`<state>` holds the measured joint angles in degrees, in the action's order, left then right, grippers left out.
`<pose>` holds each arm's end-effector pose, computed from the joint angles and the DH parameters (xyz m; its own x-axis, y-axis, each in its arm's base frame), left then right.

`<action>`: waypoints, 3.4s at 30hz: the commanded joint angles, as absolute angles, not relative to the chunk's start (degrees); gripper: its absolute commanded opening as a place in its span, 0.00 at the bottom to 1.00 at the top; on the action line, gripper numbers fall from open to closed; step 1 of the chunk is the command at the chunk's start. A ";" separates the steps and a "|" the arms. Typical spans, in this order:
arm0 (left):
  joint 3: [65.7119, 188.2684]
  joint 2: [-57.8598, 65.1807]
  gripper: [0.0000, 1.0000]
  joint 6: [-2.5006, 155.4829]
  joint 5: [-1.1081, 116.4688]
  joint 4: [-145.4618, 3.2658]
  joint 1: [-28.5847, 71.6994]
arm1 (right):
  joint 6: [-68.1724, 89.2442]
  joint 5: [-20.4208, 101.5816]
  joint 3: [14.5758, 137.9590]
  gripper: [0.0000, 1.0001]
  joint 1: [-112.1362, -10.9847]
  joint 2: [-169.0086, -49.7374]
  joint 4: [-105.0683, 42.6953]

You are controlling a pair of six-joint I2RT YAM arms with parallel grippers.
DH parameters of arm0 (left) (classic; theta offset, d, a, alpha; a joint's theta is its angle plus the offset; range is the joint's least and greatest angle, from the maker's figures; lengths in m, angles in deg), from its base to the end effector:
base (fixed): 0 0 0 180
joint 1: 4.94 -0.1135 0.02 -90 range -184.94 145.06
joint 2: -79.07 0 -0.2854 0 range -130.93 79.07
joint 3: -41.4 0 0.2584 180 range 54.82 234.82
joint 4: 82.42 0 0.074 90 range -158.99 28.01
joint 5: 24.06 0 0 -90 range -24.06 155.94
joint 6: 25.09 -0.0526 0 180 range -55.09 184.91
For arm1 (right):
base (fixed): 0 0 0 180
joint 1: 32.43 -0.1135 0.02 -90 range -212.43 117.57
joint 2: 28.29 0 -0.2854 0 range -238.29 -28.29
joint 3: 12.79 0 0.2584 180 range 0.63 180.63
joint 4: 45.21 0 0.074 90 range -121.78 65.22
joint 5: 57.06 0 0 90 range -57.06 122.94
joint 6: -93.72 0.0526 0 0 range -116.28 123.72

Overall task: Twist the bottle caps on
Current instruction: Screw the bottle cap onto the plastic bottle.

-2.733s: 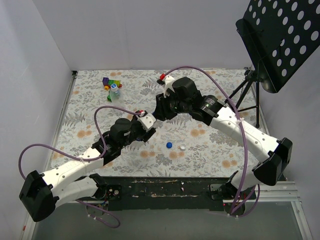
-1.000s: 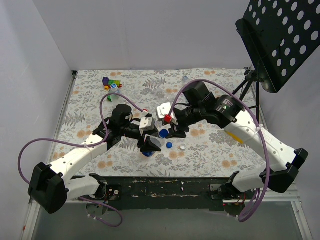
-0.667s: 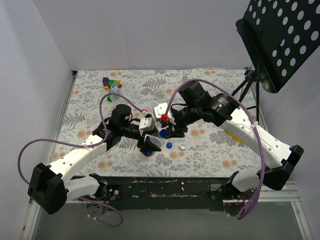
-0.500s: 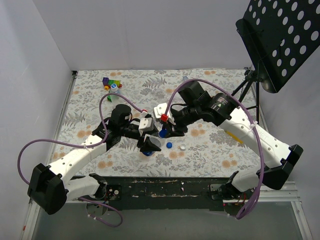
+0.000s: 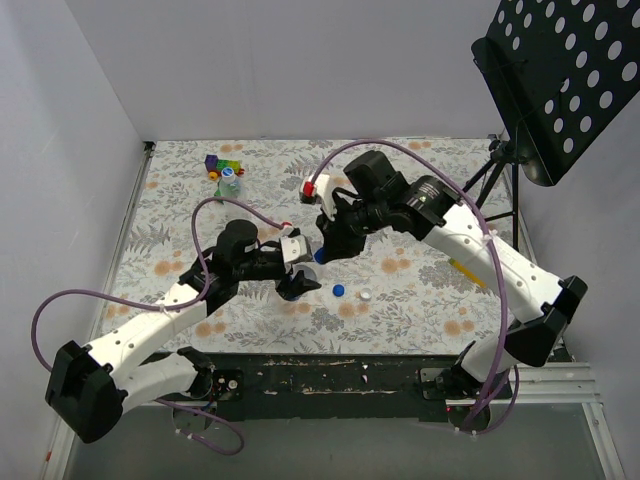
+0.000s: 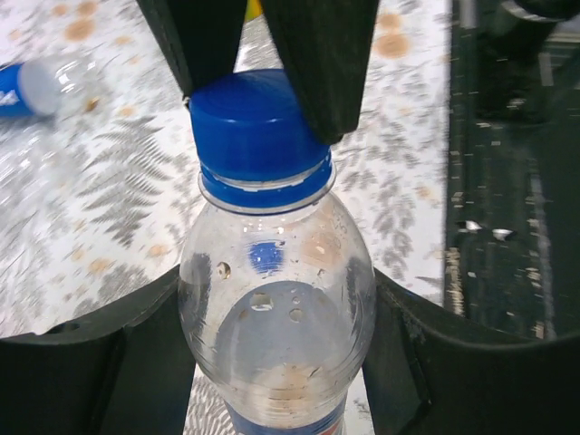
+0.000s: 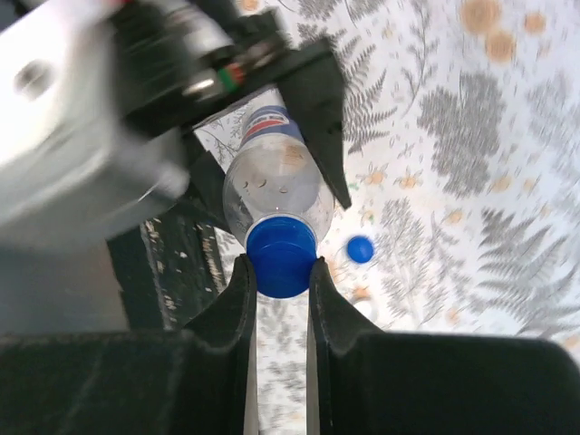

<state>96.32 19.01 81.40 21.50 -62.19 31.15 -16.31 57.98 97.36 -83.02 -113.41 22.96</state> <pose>0.1688 -0.1686 0.2899 -0.5965 0.1840 -0.7812 0.7952 0.2675 -0.5441 0.1851 0.2603 0.4240 -0.1009 -0.6116 -0.7847 -0.9906 0.1353 0.0220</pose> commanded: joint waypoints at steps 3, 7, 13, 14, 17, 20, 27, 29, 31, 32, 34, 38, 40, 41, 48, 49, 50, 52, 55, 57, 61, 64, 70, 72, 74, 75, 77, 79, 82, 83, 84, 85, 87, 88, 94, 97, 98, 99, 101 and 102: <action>92.97 22.99 0.00 81.88 54.30 -74.96 37.50 | 20.13 48.16 98.03 0.01 -84.03 -116.19 21.14; 92.26 24.13 0.00 81.52 60.40 -76.20 39.18 | 25.78 46.83 93.98 0.08 -84.03 -113.38 16.13; 92.96 24.14 0.00 83.72 56.46 -75.50 39.18 | 14.03 51.05 95.90 0.56 -84.03 -109.69 12.78; 93.14 24.05 0.00 84.07 55.41 -75.41 39.18 | 10.96 50.44 96.08 0.61 -84.03 -109.07 13.47; 93.49 24.05 0.00 85.30 51.20 -74.97 39.18 | 0.78 49.29 95.65 0.70 -83.94 -106.44 16.28; 93.32 24.83 0.00 86.27 44.70 -75.58 39.18 | -8.02 50.42 94.42 0.74 -83.94 -104.06 18.66; 92.70 25.54 0.00 85.56 30.88 -76.11 39.18 | -25.35 59.48 93.27 0.72 -83.76 -101.33 22.18; 92.44 25.37 0.00 85.57 29.65 -76.38 39.18 | -28.17 60.27 93.44 0.70 -83.85 -101.50 23.49; 92.53 25.10 0.00 85.74 28.94 -76.55 39.18 | -30.11 61.06 94.50 0.68 -83.85 -102.29 25.51; 92.61 25.10 0.00 85.83 28.77 -76.55 39.18 | -30.90 61.33 94.76 0.68 -83.76 -102.64 26.04; 92.53 24.93 0.00 85.74 28.76 -76.55 39.18 | -31.35 61.50 95.03 0.66 -83.76 -103.09 26.23; 92.53 24.75 0.00 85.57 29.03 -76.38 39.18 | -32.49 63.26 94.77 0.64 -83.76 -102.83 25.35; 92.61 24.40 0.00 85.57 28.94 -76.38 39.18 | -33.19 63.52 94.24 0.64 -83.76 -102.47 24.12; 92.70 24.22 0.00 85.48 28.94 -76.29 39.18 | -33.63 63.61 94.32 0.64 -83.76 -102.47 24.03; 92.96 24.05 0.00 85.92 27.36 -76.38 39.18 | -35.13 65.11 97.93 0.60 -83.85 -104.67 25.96; 93.05 23.96 0.00 85.92 27.36 -76.20 39.18 | -35.13 65.19 97.93 0.60 -83.85 -104.76 25.88; 93.14 23.87 0.00 85.92 27.18 -76.03 39.18 | -35.21 65.28 98.10 0.59 -83.76 -104.93 25.96; 93.23 23.78 0.00 85.92 27.09 -76.02 39.18 | -35.21 65.55 98.54 0.57 -83.85 -105.37 26.22; 93.40 23.61 0.00 85.92 26.92 -75.85 39.27 | -35.74 65.81 99.42 0.55 -83.76 -105.99 27.36; 93.32 23.61 0.00 85.92 26.92 -75.85 39.18 | -36.00 66.07 99.69 0.53 -83.76 -106.34 28.07; 93.49 23.87 0.00 86.09 26.74 -75.85 39.18 | -36.36 66.43 99.86 0.51 -83.76 -107.04 29.04; 93.58 23.96 0.00 86.09 26.48 -75.76 39.18 | -36.62 66.25 100.12 0.50 -83.85 -107.48 29.56; 93.67 23.96 0.00 86.18 26.48 -75.76 39.18 | -36.71 66.42 100.83 0.44 -83.76 -108.62 30.18; 93.67 24.05 0.00 86.27 26.74 -75.94 39.18 | -36.45 66.51 101.27 0.39 -83.76 -109.15 30.36; 93.49 24.05 0.00 86.36 27.27 -76.11 39.18 | -35.05 66.08 101.53 0.29 -83.85 -109.50 30.18; 93.41 24.22 0.00 86.44 27.97 -76.37 39.18 | -34.34 65.81 101.79 0.26 -83.85 -109.85 30.09; 93.14 24.40 0.00 86.79 30.24 -77.25 39.18 | -30.75 64.33 101.62 0.17 -83.76 -110.47 29.13; 92.62 24.57 0.00 86.88 33.75 -78.13 39.18 | -24.96 61.78 101.27 0.12 -83.85 -111.08 27.47; 91.74 24.66 0.00 87.94 43.93 -80.33 39.18 | -11.62 56.25 100.83 0.10 -83.85 -112.49 23.17; 91.47 24.58 0.00 87.94 47.71 -80.68 39.18 | -6.18 53.71 100.57 0.09 -83.85 -113.01 21.06; 91.21 24.49 0.00 87.42 52.27 -80.94 39.35 | 0.40 51.42 100.04 0.06 -83.85 -113.63 19.39; 90.95 24.31 0.00 87.06 57.36 -81.30 39.53 | 6.04 48.96 99.52 0.05 -83.85 -114.16 18.15; 90.42 23.87 0.00 85.84 68.51 -82.00 40.49 | 16.33 46.05 97.94 0.02 -83.85 -115.30 16.13; 90.24 23.61 0.00 84.79 73.02 -81.92 41.28 | 19.60 45.51 96.54 0.01 -83.85 -115.22 14.55; 88.13 21.59 0.00 73.89 97.39 -86.13 48.49 | 29.39 41.91 88.17 0.01 -83.85 -111.88 4.35; 88.39 21.85 0.00 74.66 95.23 -85.17 48.58 | 26.41 41.81 89.92 0.11 -83.67 -110.48 3.20; 88.74 22.55 0.00 75.36 91.73 -83.43 48.32 | 24.92 42.43 90.71 0.17 -83.41 -109.77 3.37; 88.83 23.34 0.00 76.59 88.21 -82.36 47.62 | 22.55 43.56 91.42 0.26 -82.89 -108.98 3.46; 89.45 24.83 0.00 78.96 78.82 -79.30 45.61 | 16.66 45.24 92.56 0.38 -81.75 -107.05 4.34; 89.97 25.01 0.00 80.02 73.90 -78.15 44.46 | 13.42 46.03 92.65 0.46 -81.22 -105.91 4.52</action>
